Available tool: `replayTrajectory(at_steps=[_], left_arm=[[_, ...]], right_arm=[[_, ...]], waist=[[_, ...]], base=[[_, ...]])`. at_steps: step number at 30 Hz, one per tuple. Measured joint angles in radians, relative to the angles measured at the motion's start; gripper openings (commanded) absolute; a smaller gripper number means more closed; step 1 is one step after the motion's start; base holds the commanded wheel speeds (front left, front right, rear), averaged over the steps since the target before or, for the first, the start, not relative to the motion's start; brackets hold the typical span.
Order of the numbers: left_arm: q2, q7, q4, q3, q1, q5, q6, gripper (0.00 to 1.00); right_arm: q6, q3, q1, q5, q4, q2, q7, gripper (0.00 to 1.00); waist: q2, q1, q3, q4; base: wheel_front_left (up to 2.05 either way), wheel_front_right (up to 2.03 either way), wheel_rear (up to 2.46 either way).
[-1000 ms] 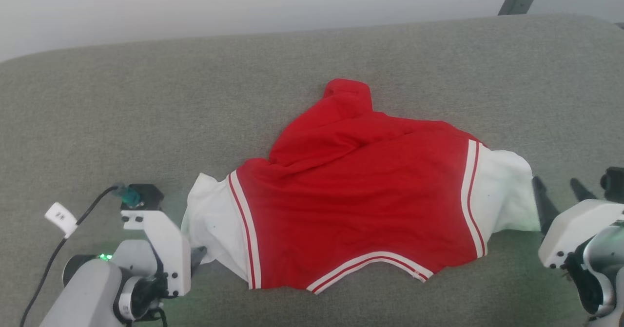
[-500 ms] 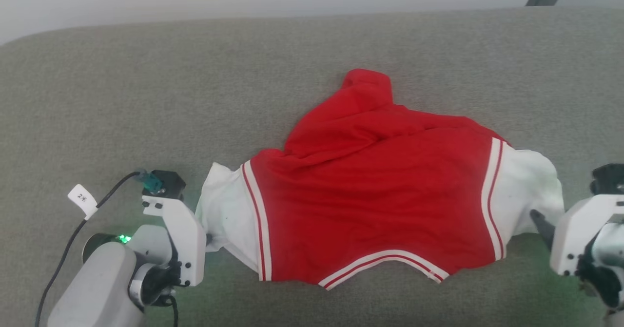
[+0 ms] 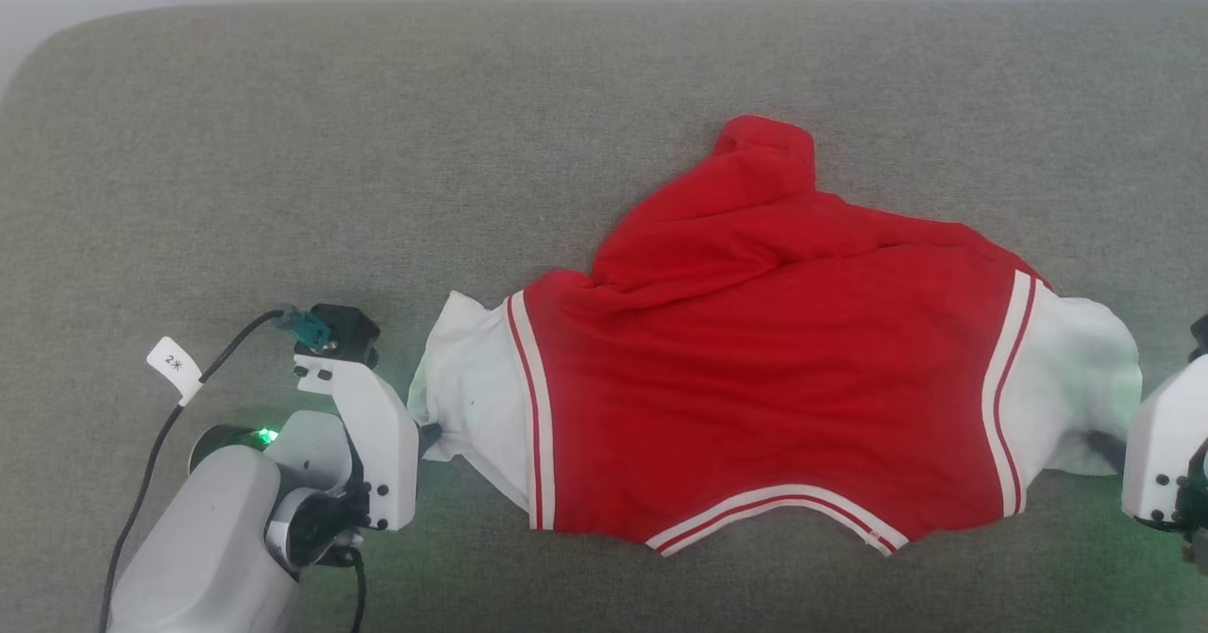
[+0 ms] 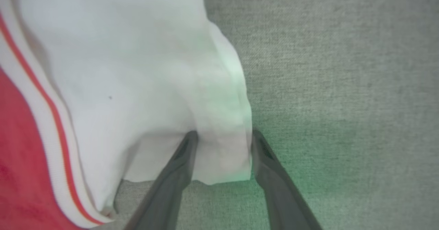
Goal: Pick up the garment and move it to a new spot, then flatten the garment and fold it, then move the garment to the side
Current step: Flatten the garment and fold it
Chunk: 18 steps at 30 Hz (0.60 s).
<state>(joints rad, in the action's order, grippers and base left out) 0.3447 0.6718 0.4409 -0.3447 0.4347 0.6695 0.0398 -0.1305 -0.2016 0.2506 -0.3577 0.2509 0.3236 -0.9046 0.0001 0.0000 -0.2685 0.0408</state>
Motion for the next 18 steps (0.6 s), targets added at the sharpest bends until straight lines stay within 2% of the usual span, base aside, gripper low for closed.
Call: replayTrajectory(at_steps=[7, 12, 18], left_arm=[[0.008, -0.009, 0.017, 0.014, 0.033, 0.008, -0.002, 0.00], [0.076, 0.025, -0.030, 0.042, 0.088, 0.004, -0.020, 0.00], [0.119, 0.092, -0.121, 0.062, 0.220, 0.000, -0.035, 0.00]], right_arm=[[0.000, -0.011, 0.019, -0.038, -0.019, -0.008, -0.005, 0.00], [0.000, -0.023, 0.096, -0.075, -0.098, -0.039, -0.001, 0.00], [0.000, -0.017, 0.225, -0.071, -0.170, -0.069, 0.026, 0.00]], waist=[[0.0000, 0.0000, 0.023, 0.013], [-0.0001, 0.0000, 0.073, 0.017], [0.0000, 0.0000, 0.140, 0.019]], base=[[0.00, 0.00, 0.00], [0.00, 0.00, 0.00], [0.00, 0.00, 0.00]])
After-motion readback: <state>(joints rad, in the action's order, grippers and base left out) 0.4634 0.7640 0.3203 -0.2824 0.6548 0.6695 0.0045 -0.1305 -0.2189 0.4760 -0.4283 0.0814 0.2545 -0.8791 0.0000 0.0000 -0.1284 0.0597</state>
